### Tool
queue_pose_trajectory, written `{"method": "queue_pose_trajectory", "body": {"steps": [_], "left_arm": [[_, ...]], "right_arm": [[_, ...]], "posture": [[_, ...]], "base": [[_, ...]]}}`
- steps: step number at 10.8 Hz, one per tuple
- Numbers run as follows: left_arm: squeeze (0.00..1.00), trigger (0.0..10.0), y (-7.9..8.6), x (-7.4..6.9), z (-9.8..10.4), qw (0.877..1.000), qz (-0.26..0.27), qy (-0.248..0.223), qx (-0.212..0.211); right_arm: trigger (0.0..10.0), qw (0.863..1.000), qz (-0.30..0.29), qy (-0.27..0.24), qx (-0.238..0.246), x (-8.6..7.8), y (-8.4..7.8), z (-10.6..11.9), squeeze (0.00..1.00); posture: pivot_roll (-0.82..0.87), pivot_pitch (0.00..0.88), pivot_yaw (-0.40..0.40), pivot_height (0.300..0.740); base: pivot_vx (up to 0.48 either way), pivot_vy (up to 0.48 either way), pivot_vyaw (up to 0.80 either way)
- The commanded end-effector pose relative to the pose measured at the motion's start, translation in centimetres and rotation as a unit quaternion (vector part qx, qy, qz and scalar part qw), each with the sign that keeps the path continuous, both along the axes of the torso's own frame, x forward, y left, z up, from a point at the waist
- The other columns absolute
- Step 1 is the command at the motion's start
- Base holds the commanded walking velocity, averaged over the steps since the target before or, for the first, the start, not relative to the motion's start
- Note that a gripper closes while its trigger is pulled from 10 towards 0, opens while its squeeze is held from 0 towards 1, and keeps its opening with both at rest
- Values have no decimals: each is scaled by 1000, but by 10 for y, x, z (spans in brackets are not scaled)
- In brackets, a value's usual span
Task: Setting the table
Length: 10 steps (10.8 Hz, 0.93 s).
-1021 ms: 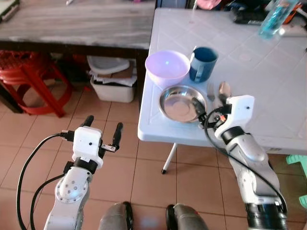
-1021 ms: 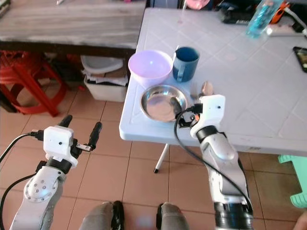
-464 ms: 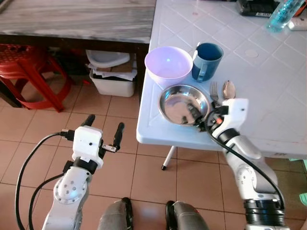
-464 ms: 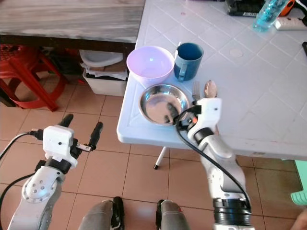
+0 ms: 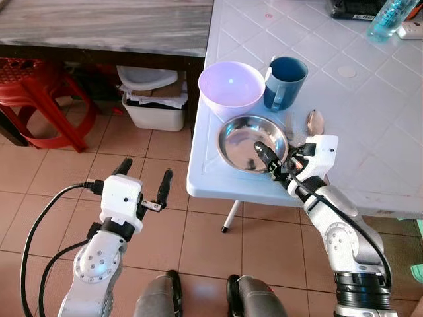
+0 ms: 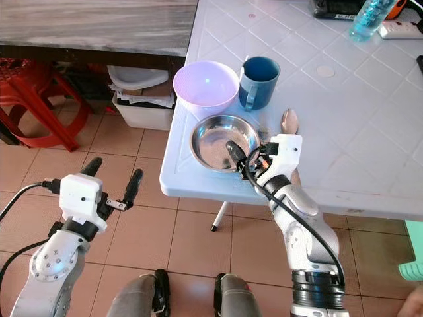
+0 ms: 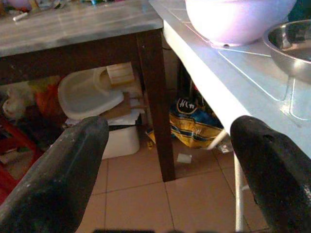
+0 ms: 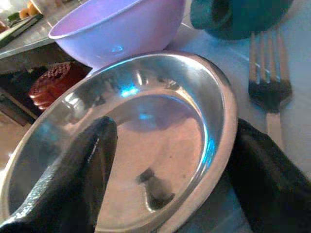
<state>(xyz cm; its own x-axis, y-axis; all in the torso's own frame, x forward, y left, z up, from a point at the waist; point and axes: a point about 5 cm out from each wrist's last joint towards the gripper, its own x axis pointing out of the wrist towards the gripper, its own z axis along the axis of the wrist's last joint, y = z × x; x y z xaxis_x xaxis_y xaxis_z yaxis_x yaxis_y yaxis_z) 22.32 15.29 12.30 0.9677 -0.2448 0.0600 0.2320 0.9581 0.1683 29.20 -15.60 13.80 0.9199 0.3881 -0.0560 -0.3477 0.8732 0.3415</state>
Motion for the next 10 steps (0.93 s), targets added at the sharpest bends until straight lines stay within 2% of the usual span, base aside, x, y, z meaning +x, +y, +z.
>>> {"method": "queue_pose_trajectory", "body": {"steps": [1, 2, 4, 7, 10], "left_arm": [[0, 10000, -1, -3, 1, 1000, -7, 1, 6], [0, 10000, -2, -3, 2, 1000, -8, 1, 5], [0, 10000, -4, -3, 2, 1000, -11, 1, 2], [0, 10000, -6, -3, 2, 1000, -17, 1, -2], [0, 10000, -8, -4, 3, 1000, -21, 1, -5]], "right_arm": [[0, 999, 9, 46, 7, -6, 2, -15, 0], [0, 998, 6, 58, 17, -8, 1, -17, 0], [0, 993, -25, 114, 32, -11, -7, -30, 0], [0, 984, -36, 170, 30, -13, -11, -43, 0], [0, 979, -56, 195, 19, -15, -16, -50, 0]], "posture": [[-11, 239, 3, 740], [-11, 239, 3, 740], [-15, 238, -1, 740], [-17, 241, -2, 740], [-17, 243, -4, 740]], "base": [[0, 0, 0], [0, 0, 0], [0, 0, 0], [0, 0, 0], [0, 0, 0]]}}
